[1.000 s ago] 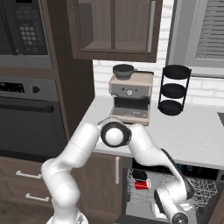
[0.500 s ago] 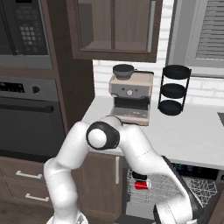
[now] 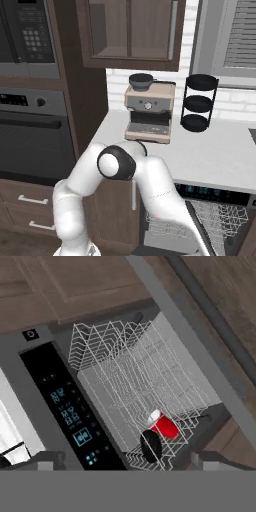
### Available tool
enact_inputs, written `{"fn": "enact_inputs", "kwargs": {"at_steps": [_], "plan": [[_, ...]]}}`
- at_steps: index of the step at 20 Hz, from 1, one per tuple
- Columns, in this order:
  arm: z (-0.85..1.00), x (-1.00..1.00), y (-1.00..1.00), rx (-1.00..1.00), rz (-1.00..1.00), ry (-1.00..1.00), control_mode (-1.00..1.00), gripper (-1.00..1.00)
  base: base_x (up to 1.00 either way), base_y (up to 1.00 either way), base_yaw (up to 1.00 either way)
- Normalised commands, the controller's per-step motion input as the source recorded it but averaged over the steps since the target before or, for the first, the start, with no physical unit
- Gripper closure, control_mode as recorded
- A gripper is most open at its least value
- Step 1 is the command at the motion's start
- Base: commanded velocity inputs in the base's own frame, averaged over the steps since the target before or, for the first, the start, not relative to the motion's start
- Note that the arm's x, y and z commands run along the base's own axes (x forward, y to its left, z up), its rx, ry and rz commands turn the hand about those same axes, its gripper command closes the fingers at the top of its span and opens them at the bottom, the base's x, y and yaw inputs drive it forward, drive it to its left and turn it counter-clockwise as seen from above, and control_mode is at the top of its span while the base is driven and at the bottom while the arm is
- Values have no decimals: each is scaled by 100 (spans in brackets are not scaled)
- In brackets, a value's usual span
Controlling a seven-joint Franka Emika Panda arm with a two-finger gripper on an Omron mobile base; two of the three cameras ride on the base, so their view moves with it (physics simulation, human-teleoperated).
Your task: Pick up the cup and bowl from the counter, place them in the dishwasher, and close the dishwasher door.
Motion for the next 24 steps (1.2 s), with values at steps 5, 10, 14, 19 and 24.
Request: {"fn": "enact_inputs", "kwargs": {"at_steps": [5,10,14,19,24], "plan": [[-33,-15,22,-37,19,-19,-100,-100,0,0,0],[-50,-37,7,-26,20,-7,-100,-100,0,0,0],[-39,-38,0,-18,18,-3,-100,-100,0,0,0],[-49,-6,0,-9,20,-5,-100,-100,0,0,0],[-49,1,8,-2,21,-10,-100,-100,0,0,0]]}}
